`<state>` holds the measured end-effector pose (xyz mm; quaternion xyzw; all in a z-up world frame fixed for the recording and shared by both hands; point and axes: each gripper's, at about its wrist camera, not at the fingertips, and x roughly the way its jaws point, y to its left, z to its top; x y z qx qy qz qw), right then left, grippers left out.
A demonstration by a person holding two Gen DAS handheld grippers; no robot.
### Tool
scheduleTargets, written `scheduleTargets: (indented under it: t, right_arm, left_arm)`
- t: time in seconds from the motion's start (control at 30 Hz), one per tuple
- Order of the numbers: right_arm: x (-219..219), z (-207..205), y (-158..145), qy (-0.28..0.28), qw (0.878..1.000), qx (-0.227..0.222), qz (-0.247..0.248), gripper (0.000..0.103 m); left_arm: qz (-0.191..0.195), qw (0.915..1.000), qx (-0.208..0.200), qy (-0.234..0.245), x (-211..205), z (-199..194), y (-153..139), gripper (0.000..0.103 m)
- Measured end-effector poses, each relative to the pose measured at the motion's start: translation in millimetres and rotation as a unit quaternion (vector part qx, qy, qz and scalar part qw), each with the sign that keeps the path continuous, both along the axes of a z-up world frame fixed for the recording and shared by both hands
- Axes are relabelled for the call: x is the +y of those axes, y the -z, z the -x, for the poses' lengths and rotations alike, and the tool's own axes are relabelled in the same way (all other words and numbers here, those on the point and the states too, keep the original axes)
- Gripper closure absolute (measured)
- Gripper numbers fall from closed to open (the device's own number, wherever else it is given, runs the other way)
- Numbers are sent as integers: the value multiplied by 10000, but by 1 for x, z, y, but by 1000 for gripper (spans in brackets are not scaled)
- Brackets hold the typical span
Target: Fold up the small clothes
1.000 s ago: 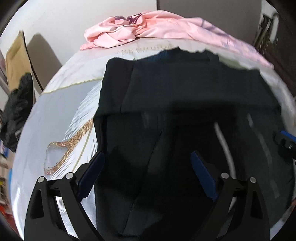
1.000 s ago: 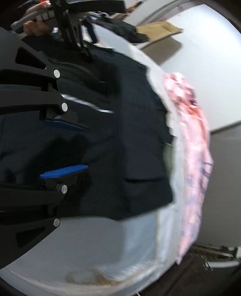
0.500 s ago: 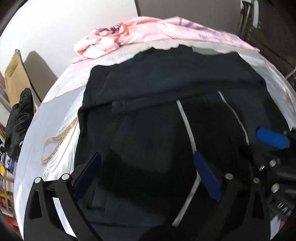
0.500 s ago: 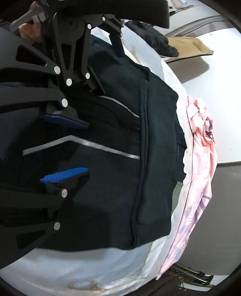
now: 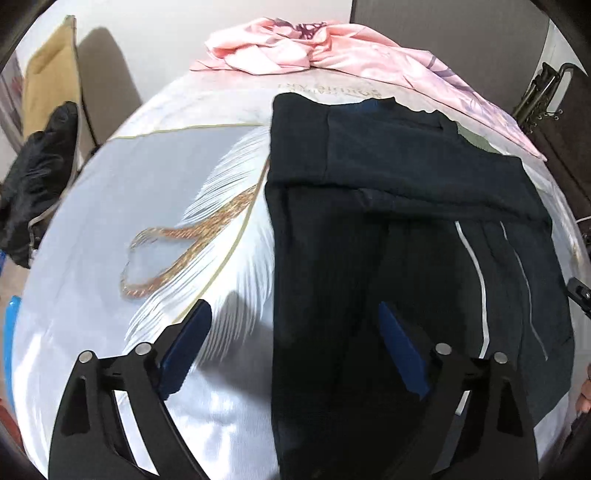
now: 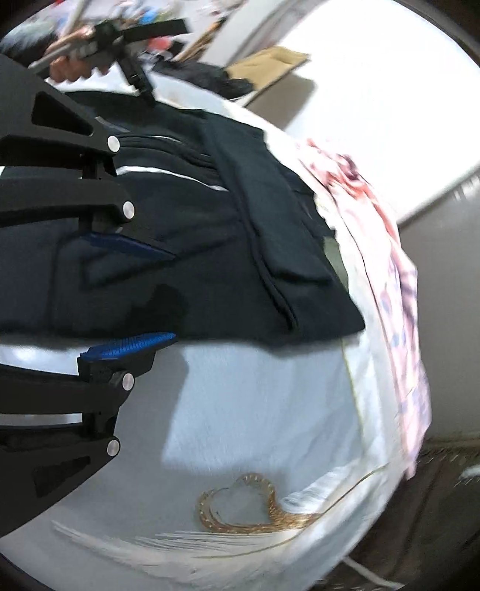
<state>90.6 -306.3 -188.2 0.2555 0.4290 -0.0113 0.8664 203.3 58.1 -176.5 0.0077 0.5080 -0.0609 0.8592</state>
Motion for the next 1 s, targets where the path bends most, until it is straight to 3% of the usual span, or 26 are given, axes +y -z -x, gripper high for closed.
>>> scheduleTargets:
  t: [0.13,0.23,0.4,0.53,0.7,1.0]
  right_arm:
    - [-20,-15,9,110,9995,49,-298,62]
    - [-26,-24,13,35,9987,-10,-508,61]
    - [-22,-35,13,-174,9979,19,-629,61]
    - [-11,-26,12,-417,9970,48,-652,61]
    - [0,4,12,-590,9958,29,-706,61]
    - [11,62,14,-992,9889,102,-1097,61]
  left_arm:
    - [146,9997,62,187,-5,-23,3,16]
    - [458,9983,240,277,-7,-39,10,16]
    - [704,9964,175,435,-8,-41,11,16]
    - [1113,9912,231,681,-6,-22,9,16]
    - [1177,9875,223,1021,-2,18,7,16]
    - [1934,9693,508,1434,9,82,6,18]
